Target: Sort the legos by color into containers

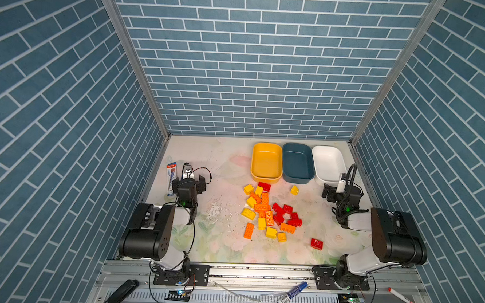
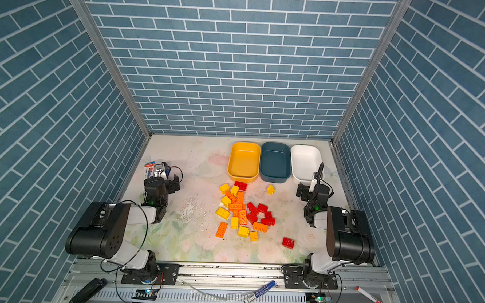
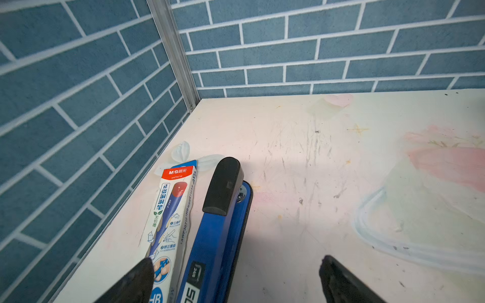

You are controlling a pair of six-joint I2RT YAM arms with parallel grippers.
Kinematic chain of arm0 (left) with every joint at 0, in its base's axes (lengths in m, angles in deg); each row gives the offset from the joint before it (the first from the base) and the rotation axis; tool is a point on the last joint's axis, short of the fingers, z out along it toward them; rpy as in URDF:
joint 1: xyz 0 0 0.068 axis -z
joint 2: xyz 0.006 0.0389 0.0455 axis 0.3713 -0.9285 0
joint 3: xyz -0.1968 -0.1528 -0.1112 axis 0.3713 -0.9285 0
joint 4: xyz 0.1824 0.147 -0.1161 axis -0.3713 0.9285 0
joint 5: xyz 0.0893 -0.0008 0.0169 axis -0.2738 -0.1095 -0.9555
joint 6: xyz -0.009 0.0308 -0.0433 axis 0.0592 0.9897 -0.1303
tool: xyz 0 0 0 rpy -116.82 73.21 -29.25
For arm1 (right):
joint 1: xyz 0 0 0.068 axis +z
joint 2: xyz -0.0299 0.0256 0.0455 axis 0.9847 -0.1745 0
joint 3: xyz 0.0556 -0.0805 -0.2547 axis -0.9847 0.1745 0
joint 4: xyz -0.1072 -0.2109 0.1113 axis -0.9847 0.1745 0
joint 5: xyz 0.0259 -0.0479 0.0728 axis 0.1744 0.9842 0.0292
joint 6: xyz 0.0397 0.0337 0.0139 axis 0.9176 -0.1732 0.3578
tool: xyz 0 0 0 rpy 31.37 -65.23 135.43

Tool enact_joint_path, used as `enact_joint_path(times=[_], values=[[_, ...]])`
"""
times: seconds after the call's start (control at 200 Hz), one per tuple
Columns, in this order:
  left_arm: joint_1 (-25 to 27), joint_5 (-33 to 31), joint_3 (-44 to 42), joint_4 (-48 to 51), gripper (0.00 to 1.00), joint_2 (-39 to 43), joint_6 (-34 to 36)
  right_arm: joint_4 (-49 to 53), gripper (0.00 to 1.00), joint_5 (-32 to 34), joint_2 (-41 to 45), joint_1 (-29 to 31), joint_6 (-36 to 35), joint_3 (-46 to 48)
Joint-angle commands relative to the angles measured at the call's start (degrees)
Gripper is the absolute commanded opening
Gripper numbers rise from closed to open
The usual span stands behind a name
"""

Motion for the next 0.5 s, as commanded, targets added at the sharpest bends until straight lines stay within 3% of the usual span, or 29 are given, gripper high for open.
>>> enact_joint_path(times=[0.0, 0.495], values=[[0.23, -0.10, -0.58, -0.87, 0.99, -0.02, -0.15, -0.99, 0.99, -0.63, -0.09, -0.21, -0.80, -1.60], [0.20, -0.09, -0.49, -0.78, 0.99, -0.09, -0.14, -0.87, 0.99, -0.76, -0.13, -0.19, -0.85, -1.64]])
